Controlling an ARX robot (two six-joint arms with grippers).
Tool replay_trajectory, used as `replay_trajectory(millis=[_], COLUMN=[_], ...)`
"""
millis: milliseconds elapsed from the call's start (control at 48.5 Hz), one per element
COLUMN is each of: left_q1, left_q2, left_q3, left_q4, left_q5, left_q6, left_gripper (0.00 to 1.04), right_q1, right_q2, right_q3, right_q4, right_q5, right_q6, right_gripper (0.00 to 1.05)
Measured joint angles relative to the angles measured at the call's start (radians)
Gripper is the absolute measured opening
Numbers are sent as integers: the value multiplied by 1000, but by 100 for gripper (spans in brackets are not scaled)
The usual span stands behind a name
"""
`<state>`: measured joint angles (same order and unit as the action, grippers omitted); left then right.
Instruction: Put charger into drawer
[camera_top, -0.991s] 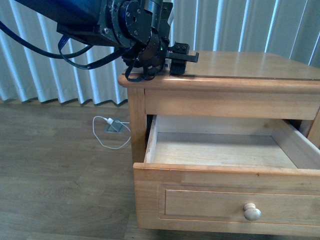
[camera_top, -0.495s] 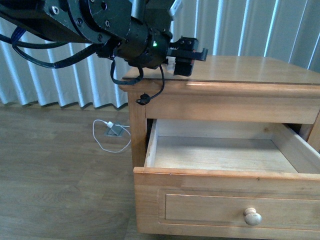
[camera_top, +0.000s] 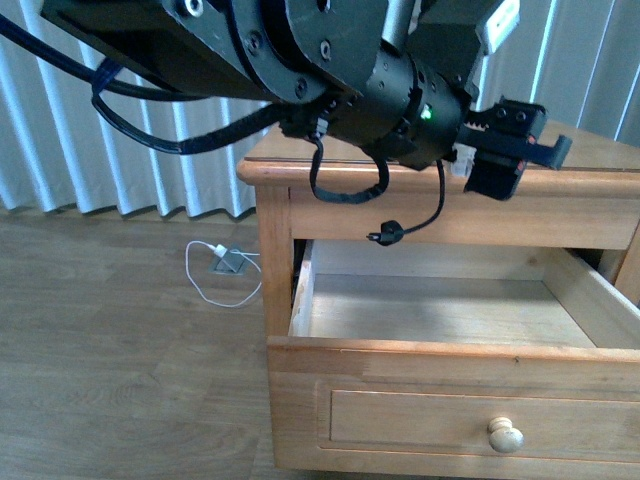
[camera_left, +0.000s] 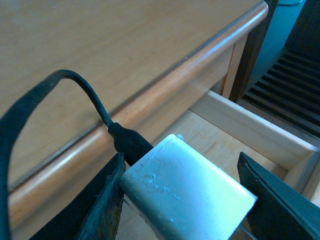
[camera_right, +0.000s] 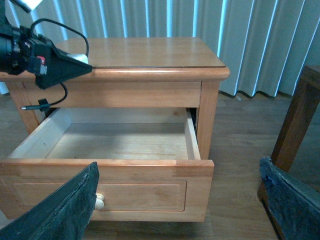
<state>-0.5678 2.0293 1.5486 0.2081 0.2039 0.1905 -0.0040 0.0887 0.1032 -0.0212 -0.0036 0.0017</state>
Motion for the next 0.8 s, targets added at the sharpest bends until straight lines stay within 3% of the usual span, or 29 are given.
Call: replay_trajectory(millis=[599, 805], left_q1=[-32, -23], left_q2=[172, 167], left_q3=[42, 31], left_q4=[-68, -74], left_q5=[-45, -57], left_q6=[42, 66], left_gripper=[61, 91], right_q1=[0, 0], right_q2=[0, 0], right_q3=[0, 0], right_q4=[0, 0], right_q5=[0, 0], right_q6=[0, 0], right_gripper=[96, 96])
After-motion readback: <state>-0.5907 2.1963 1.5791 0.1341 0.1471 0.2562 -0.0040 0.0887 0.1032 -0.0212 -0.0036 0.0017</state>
